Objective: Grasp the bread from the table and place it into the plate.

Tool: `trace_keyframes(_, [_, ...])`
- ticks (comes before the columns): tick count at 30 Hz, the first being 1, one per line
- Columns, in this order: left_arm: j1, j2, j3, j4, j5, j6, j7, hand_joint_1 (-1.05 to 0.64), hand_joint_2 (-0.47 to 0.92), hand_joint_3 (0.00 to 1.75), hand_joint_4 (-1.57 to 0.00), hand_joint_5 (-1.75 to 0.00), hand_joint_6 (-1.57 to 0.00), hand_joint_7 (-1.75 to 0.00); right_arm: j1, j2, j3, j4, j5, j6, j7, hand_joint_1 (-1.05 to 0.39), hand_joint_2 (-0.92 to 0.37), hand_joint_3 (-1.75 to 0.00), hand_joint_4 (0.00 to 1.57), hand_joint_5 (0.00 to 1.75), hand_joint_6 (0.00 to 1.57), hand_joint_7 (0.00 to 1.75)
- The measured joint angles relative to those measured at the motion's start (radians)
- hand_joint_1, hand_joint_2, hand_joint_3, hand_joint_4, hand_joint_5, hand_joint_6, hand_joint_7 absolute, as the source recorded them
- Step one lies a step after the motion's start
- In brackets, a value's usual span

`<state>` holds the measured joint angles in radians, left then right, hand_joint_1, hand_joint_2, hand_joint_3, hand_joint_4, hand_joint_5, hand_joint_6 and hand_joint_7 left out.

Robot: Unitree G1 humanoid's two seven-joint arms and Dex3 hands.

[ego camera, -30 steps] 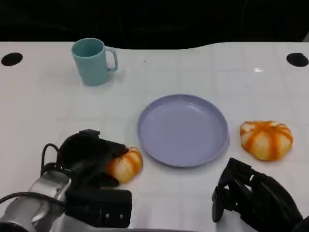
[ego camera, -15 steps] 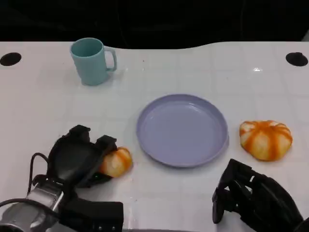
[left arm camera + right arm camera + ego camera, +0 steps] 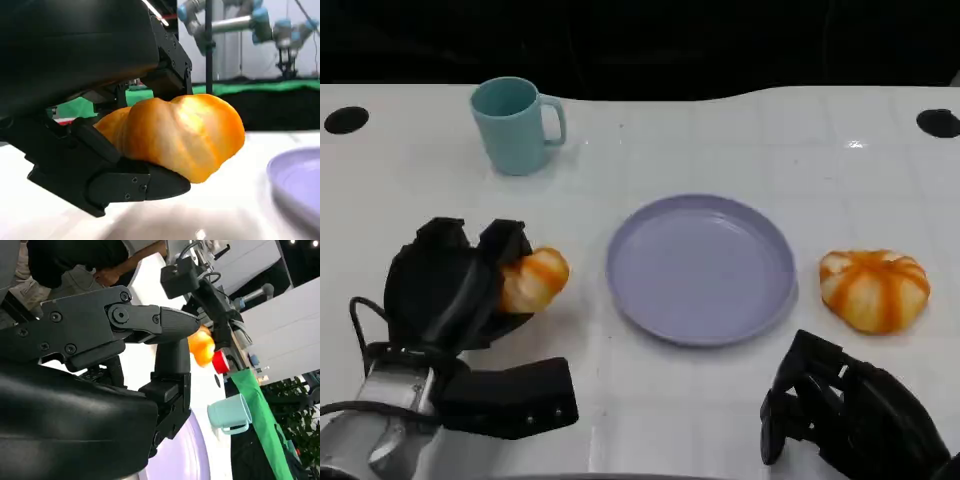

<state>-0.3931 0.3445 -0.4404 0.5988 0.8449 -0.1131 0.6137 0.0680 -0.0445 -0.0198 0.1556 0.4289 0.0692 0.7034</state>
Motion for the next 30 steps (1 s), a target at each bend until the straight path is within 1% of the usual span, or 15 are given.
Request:
trace_keyframes(6, [-0.028, -0.011, 0.006, 0.018, -0.041, -0.095, 0.003, -0.29, 0.33, 1.32, -0.98, -1.75, -0.76, -1.75, 0.0, 0.0, 0.0, 0.0, 0.0, 0.0, 0.0, -0.52, -0.92, -0.45, 0.57, 1.75, 0.41, 1.58])
trace_keyframes(9, [-0.066, -0.019, 0.007, 0.039, -0.065, -0.134, -0.014, -0.28, 0.32, 1.35, -0.98, -1.75, -0.78, -1.75, 0.0, 0.0, 0.0, 0.0, 0.0, 0.001, 0.0, -0.51, -0.92, -0.45, 0.57, 1.75, 0.41, 1.57])
trace_keyframes(12, [-0.113, -0.038, 0.009, 0.081, -0.102, -0.203, -0.044, -0.28, 0.31, 1.37, -1.01, -1.75, -0.82, -1.75, -0.002, -0.001, -0.002, 0.002, -0.002, 0.001, 0.0, -0.52, -0.92, -0.46, 0.57, 1.75, 0.41, 1.58])
trace_keyframes(16, [-0.172, -0.087, 0.005, 0.15, -0.121, -0.25, -0.067, -0.26, 0.27, 1.42, -1.03, -1.75, -0.85, -1.75, -0.015, -0.002, -0.008, 0.021, -0.001, 0.001, 0.0, -0.52, -0.92, -0.44, 0.57, 1.75, 0.41, 1.59])
trace_keyframes(21, [-0.253, -0.147, -0.014, 0.255, -0.121, -0.292, -0.064, -0.3, 0.28, 1.46, -1.04, -1.75, -0.85, -1.75, -0.017, -0.004, -0.009, 0.023, -0.006, 0.003, -0.003, -0.53, -0.92, -0.41, 0.57, 1.75, 0.42, 1.58])
trace_keyframes(27, [-0.321, -0.204, -0.039, 0.354, -0.113, -0.334, -0.059, -0.28, 0.22, 1.53, -1.06, -1.75, -0.88, -1.75, -0.017, -0.005, -0.008, 0.022, -0.007, 0.013, -0.004, -0.53, -0.92, -0.43, 0.57, 1.75, 0.41, 1.57])
trace_keyframes(30, [-0.345, -0.224, -0.045, 0.405, -0.114, -0.36, -0.06, -0.29, 0.21, 1.53, -1.05, -1.75, -0.87, -1.75, -0.016, -0.005, -0.006, 0.021, -0.009, 0.013, -0.004, -0.52, -0.92, -0.44, 0.56, 1.75, 0.41, 1.57])
